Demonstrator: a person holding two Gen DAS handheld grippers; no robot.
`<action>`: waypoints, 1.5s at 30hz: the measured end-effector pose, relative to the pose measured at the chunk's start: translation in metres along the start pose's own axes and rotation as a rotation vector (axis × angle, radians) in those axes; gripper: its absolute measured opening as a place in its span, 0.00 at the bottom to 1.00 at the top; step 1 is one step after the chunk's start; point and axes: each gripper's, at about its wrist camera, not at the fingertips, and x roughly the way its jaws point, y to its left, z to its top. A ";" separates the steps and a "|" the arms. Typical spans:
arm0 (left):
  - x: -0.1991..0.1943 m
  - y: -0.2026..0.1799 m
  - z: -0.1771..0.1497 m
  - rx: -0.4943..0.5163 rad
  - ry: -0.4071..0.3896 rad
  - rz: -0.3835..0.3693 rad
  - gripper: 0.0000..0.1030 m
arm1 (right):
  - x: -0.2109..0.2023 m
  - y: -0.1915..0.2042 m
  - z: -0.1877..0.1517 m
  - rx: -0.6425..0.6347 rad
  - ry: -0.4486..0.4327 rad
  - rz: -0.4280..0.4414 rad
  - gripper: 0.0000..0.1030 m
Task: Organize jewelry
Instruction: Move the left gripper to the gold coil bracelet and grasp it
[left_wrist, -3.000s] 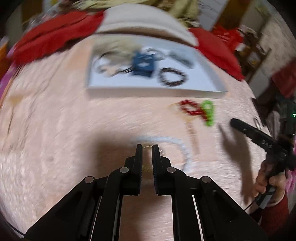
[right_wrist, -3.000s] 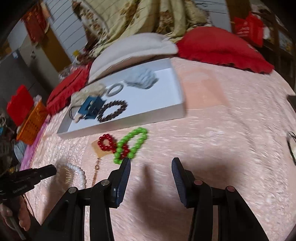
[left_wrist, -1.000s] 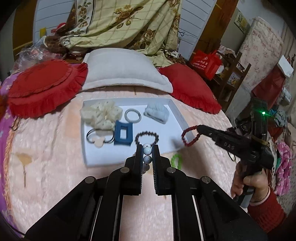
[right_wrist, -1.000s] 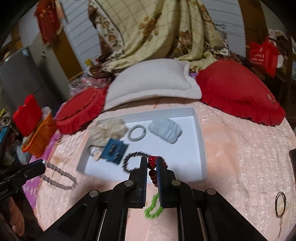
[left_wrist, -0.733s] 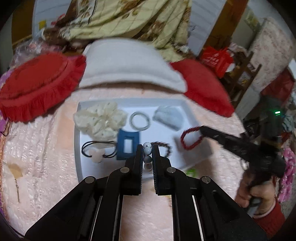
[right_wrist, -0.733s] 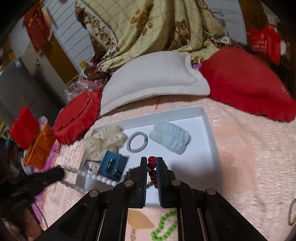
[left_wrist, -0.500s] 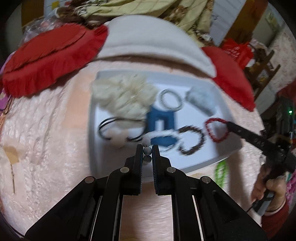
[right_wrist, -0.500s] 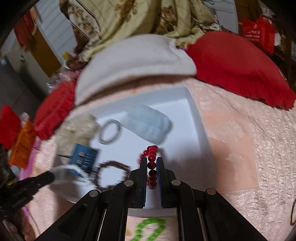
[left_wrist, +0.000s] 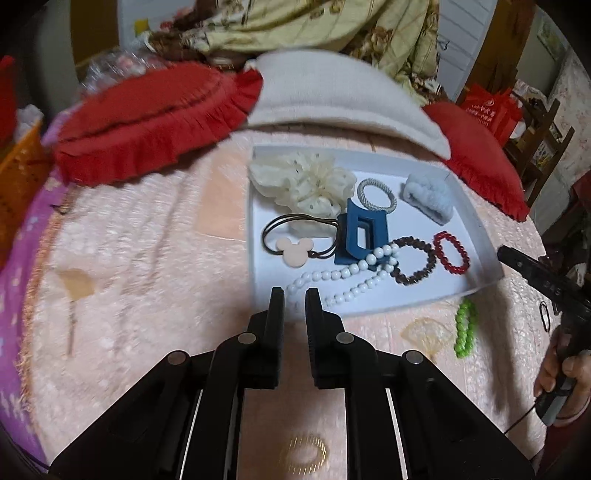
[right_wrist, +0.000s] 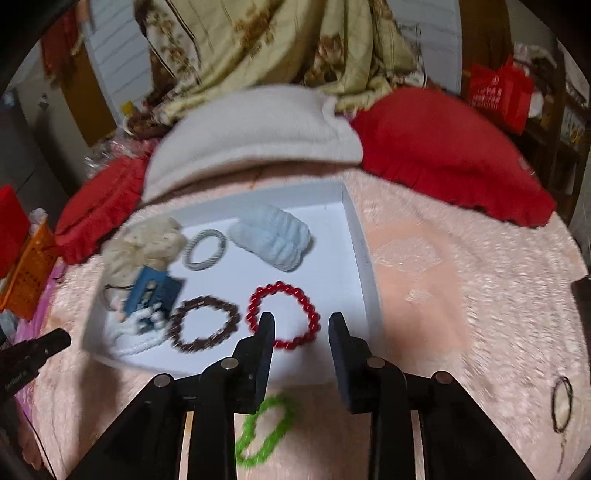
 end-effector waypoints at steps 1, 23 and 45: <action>-0.010 0.000 -0.006 -0.001 -0.016 0.004 0.11 | -0.015 0.000 -0.010 -0.001 -0.015 0.011 0.29; -0.082 -0.017 -0.159 -0.169 -0.007 0.034 0.11 | -0.070 0.033 -0.179 0.131 0.028 0.033 0.33; -0.077 0.021 -0.161 -0.190 -0.001 0.131 0.11 | -0.066 0.031 -0.158 0.071 0.030 0.034 0.33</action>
